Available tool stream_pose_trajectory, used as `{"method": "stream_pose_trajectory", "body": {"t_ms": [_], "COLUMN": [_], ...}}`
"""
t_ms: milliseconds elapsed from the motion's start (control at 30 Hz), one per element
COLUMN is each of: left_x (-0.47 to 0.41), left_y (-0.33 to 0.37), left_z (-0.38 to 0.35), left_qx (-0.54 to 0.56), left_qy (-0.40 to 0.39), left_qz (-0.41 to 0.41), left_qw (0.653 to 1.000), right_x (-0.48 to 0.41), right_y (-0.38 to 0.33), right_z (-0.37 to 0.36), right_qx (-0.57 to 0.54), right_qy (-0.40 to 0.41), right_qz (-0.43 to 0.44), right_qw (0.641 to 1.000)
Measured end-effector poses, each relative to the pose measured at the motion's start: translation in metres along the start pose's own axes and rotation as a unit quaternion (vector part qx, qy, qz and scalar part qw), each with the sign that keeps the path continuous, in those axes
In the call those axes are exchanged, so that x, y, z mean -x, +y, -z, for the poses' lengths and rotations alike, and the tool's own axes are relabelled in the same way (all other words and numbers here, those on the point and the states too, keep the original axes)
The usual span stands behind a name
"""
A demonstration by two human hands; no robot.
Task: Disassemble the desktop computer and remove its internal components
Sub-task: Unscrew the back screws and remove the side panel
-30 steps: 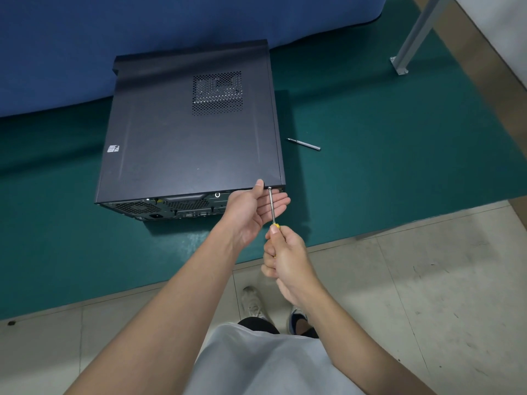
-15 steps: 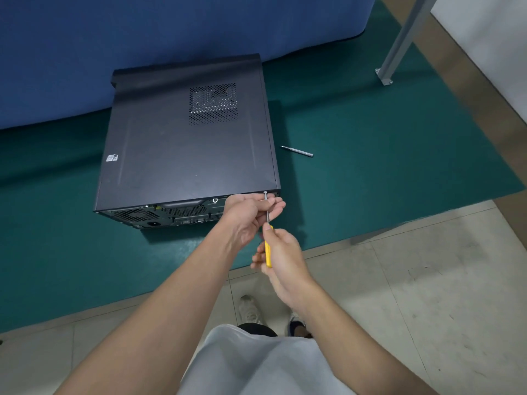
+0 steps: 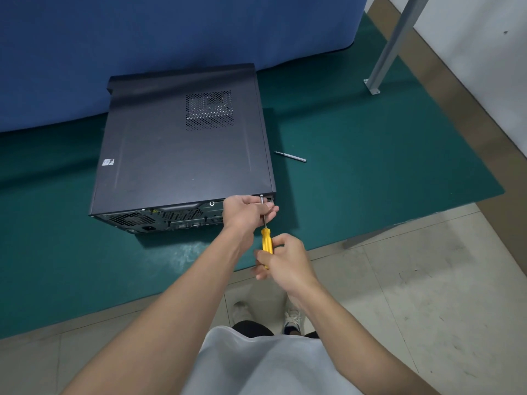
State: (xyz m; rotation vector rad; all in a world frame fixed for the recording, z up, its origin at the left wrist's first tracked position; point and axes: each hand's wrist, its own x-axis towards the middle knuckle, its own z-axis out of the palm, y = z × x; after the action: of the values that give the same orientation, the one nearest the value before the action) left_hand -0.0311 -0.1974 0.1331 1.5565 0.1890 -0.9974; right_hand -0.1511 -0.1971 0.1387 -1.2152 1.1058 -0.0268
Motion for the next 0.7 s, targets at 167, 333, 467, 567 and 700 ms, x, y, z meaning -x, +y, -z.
{"method": "stream_pose_trajectory", "body": {"t_ms": [167,333,467,567,700], "left_x": [-0.001,0.002,0.005,0.004,0.004], "left_y": [-0.001,-0.004,-0.004,-0.003,-0.002], "left_z": [-0.003,-0.006,-0.009,-0.008,-0.004], "left_qx": [0.045,0.016,0.003,0.037,0.059], "left_qy": [-0.020,0.014,0.070,0.043,-0.003], "left_qz": [0.008,-0.004,-0.030,-0.021,-0.004], "left_qw": [0.999,1.000,0.997,0.998,0.998], "right_x": [0.004,0.003,0.000,0.002,0.000], "right_y": [-0.003,0.002,0.005,-0.002,-0.004], "right_z": [0.025,0.009,0.005,0.017,0.021], "right_qx": [-0.285,-0.007,-0.036,-0.225,-0.176], "right_qy": [-0.195,-0.015,0.013,-0.137,-0.124], "right_qz": [-0.097,-0.028,-0.016,-0.074,-0.059], "right_qw": [0.933,0.999,0.999,0.962,0.975]}}
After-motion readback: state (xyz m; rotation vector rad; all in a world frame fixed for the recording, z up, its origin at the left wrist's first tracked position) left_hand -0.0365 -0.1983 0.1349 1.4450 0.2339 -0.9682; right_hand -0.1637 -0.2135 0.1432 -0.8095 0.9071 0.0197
